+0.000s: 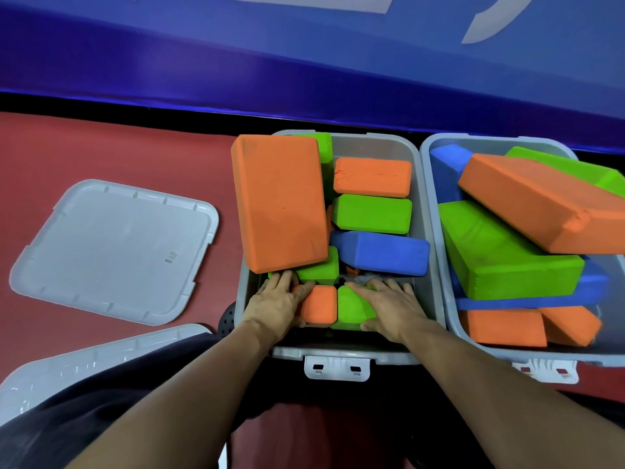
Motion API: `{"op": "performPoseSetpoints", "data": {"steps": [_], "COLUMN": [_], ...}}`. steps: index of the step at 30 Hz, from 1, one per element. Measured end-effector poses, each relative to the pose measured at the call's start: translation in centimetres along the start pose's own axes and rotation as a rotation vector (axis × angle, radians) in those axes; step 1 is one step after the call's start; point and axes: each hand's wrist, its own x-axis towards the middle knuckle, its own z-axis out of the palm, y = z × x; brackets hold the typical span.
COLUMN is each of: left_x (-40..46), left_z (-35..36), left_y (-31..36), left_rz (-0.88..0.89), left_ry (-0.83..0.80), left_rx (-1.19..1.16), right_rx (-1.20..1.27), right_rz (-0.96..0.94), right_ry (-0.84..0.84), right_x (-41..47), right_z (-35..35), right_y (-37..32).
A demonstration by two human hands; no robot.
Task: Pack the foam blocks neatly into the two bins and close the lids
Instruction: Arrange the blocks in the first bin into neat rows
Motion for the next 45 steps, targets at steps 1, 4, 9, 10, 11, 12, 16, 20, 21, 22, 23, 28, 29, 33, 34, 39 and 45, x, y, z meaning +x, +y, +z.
{"op": "performPoseSetpoints", "data": {"steps": [1,4,9,10,11,12,16,20,21,22,23,28,29,33,34,39,45], "left_x": [0.0,0.0,0.0,0.0,0.0,0.1,1.5,2.4,2.5,2.6,2.7,2.7,2.6,2.5,2.5,2.2,2.2], "left_z": [0.0,0.0,-0.1,-0.2,-0.2,-0.3,-0.9,-1.3,-1.2,-1.2,-1.2,-1.0,-0.9,-0.3,-0.3,-0.3,-0.3], "left_y": [0.0,-0.2,-0.6,-0.5,-0.4,-0.3,0.2,-0.3,-0.7,-0.9,-1.0,-1.0,-1.0,-1.3,-1.3,-1.3,-1.2], "left_rz": [0.001,0.024,0.005,0.006,0.02,0.044,0.12,0.049,0.022,0.002,-0.009,-0.022,-0.02,-0.013,-0.014,-0.009,-0.003], "left_ry": [-0.001,0.015,0.152,0.211,0.269,0.321,0.401,0.268,0.237,0.208,0.177,0.124,0.124,0.116,0.116,0.087,0.063], "left_rx": [-0.004,-0.019,-0.162,-0.172,-0.166,-0.163,-0.187,-0.208,-0.212,-0.221,-0.239,-0.298,-0.295,-0.275,-0.275,-0.249,-0.223], "right_rx": [0.002,0.003,0.106,0.139,0.157,0.165,0.097,0.072,0.087,0.093,0.092,0.089,0.087,0.077,0.071,0.088,0.156], "right_rz": [0.002,-0.017,-0.024,-0.034,-0.058,-0.089,-0.065,0.072,0.077,0.075,0.072,0.06,0.054,0.022,0.016,0.0,-0.051], "right_ry": [0.01,0.033,0.06,0.167,0.323,0.492,0.679,0.369,0.345,0.342,0.35,0.286,0.269,0.227,0.22,0.114,0.037], "right_x": [0.1,0.4,0.1,-0.1,-0.4,-0.5,0.0,0.8,1.1,1.3,1.6,2.5,2.5,2.5,2.5,2.7,3.5], "right_z": [0.1,-0.1,-2.6,-3.4,-4.1,-4.8,-7.2,-6.7,-6.4,-6.2,-6.0,-7.2,-7.7,-9.2,-9.5,-10.3,-8.2], "right_y": [0.0,0.3,0.3,0.2,0.2,0.5,2.6,3.9,4.0,4.0,4.0,4.1,4.2,4.0,3.9,3.7,4.1]}}
